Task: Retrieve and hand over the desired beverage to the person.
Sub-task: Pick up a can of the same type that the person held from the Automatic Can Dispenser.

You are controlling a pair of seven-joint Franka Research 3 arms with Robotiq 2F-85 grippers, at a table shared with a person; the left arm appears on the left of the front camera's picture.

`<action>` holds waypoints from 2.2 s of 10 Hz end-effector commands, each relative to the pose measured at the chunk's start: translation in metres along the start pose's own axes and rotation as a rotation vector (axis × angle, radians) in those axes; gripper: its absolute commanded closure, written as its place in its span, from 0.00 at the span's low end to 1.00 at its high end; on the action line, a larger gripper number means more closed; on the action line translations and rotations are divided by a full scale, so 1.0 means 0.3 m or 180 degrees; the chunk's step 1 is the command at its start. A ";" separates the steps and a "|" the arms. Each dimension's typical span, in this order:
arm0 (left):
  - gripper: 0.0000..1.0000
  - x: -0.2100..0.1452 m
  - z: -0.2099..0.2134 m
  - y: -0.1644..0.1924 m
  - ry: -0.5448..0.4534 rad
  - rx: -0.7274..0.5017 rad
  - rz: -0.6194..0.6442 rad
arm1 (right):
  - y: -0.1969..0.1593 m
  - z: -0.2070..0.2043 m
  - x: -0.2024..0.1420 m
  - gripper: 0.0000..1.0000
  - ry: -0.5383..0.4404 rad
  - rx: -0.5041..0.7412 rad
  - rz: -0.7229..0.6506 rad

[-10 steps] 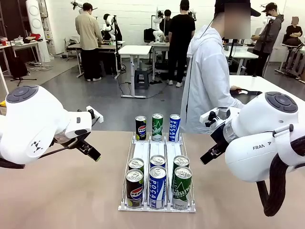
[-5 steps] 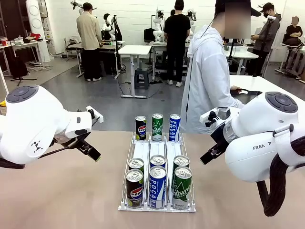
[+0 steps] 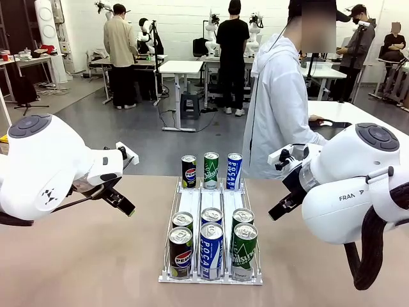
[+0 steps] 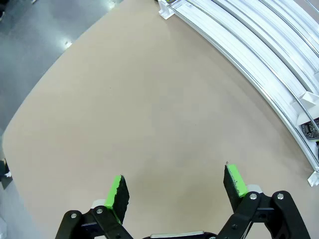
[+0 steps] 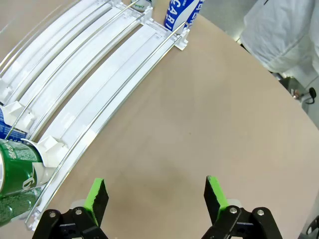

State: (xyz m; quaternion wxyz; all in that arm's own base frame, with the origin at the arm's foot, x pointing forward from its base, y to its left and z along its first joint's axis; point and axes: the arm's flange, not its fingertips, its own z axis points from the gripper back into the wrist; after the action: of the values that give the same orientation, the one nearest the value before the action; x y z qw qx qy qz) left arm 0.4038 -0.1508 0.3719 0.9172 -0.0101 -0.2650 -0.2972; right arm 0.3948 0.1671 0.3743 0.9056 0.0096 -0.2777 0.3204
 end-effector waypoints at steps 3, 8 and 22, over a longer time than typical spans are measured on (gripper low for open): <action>0.00 0.000 0.000 0.001 -0.0001 0.0001 0.0001 | 0.000 0.000 0.000 0.00 0.0000 0.0001 -0.0001; 0.00 0.005 0.124 0.003 -0.0205 0.0100 -0.0026 | 0.049 0.231 0.005 0.00 -0.0304 -0.0594 0.0000; 0.00 0.077 0.889 -0.090 -0.0607 0.0776 -0.0432 | 0.166 0.896 0.035 0.00 -0.0193 -0.0860 0.0116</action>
State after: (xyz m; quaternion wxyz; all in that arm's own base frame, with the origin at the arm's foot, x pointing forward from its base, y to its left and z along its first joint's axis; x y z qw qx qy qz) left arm 0.2741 -0.1391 0.6114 0.8637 0.0930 -0.3780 -0.3202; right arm 0.2359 0.1617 0.6037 0.8866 -0.1008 -0.3351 0.3024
